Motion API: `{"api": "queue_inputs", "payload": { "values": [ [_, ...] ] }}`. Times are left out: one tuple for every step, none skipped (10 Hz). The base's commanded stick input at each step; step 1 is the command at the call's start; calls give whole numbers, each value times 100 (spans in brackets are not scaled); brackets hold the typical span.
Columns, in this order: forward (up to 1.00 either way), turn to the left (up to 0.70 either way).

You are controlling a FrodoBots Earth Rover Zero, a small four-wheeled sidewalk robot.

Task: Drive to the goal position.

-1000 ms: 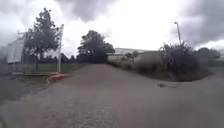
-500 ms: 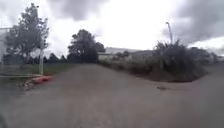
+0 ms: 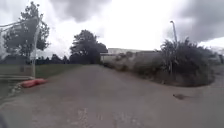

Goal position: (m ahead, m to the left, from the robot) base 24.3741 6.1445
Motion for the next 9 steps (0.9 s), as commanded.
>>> {"api": "queue_inputs", "payload": {
  "values": [
    [100, 0],
    [100, 0],
    [100, 0],
    [100, 0],
    [100, 0],
    [100, 0],
    [100, 0],
    [100, 0],
    [100, 0]
  ]
}}
